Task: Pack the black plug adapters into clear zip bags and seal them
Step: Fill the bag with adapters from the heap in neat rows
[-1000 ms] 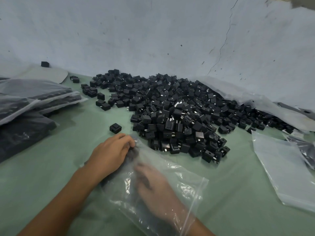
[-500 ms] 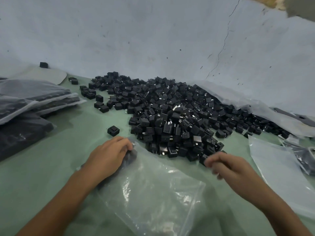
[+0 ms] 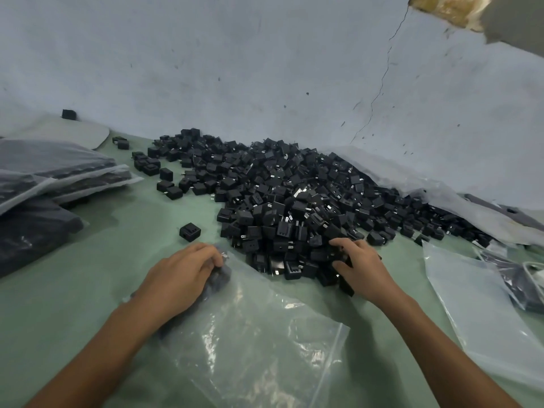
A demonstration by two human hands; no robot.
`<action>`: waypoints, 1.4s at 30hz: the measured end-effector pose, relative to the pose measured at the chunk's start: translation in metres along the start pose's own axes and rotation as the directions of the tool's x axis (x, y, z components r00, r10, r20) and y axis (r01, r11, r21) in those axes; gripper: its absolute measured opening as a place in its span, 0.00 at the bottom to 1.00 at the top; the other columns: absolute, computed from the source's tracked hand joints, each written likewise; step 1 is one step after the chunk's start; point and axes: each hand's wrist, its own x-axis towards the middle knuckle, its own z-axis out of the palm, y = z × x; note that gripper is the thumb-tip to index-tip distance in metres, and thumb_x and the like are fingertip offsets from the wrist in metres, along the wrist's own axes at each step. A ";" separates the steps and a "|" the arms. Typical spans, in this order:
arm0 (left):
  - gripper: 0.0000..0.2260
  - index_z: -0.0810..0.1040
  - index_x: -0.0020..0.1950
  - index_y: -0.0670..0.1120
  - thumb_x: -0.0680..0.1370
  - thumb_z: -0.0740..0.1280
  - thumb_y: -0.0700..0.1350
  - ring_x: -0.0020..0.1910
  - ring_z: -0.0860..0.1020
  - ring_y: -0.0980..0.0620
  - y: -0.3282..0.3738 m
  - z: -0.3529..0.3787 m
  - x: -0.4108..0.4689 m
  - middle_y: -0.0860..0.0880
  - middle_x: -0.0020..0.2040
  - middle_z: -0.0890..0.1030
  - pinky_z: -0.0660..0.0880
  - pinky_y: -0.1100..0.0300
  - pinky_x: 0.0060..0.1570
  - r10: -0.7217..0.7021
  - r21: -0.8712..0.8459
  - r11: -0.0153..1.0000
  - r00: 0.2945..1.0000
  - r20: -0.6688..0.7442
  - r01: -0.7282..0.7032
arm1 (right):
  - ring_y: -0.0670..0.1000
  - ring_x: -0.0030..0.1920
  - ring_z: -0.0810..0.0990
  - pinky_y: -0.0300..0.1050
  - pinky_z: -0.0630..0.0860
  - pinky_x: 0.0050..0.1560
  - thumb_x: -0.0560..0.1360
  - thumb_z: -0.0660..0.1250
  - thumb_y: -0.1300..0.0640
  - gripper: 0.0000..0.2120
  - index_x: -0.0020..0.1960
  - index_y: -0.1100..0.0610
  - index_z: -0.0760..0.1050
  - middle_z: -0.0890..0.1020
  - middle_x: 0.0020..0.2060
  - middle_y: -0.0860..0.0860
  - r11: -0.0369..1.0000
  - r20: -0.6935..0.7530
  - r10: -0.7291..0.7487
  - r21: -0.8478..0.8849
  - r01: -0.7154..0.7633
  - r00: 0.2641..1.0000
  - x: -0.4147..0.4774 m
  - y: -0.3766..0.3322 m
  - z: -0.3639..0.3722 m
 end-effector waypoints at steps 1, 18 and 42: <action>0.08 0.72 0.50 0.62 0.84 0.55 0.52 0.45 0.76 0.60 0.000 0.000 0.000 0.66 0.53 0.74 0.70 0.61 0.41 -0.002 -0.001 1.000 1.000 0.001 0.002 | 0.53 0.63 0.68 0.44 0.68 0.59 0.79 0.67 0.52 0.21 0.69 0.40 0.68 0.68 0.56 0.47 1.000 0.007 0.016 0.022 -0.016 1.000 0.002 -0.001 0.000; 0.08 0.71 0.50 0.63 0.84 0.56 0.51 0.47 0.76 0.59 -0.002 0.001 0.002 0.66 0.54 0.74 0.72 0.58 0.45 -0.018 -0.015 1.000 1.000 0.014 0.019 | 0.59 0.53 0.85 0.46 0.83 0.49 0.83 0.60 0.60 0.13 0.64 0.64 0.76 0.81 0.56 0.62 0.038 0.135 0.225 0.988 -0.147 0.965 -0.060 -0.017 -0.046; 0.08 0.72 0.51 0.61 0.84 0.56 0.49 0.49 0.76 0.58 0.000 0.001 0.001 0.65 0.55 0.75 0.69 0.59 0.45 -0.023 -0.041 0.999 1.000 0.012 0.023 | 0.53 0.29 0.82 0.40 0.81 0.30 0.67 0.72 0.63 0.17 0.56 0.62 0.83 0.85 0.45 0.62 0.069 0.369 0.198 0.919 -0.388 0.908 -0.169 -0.072 -0.005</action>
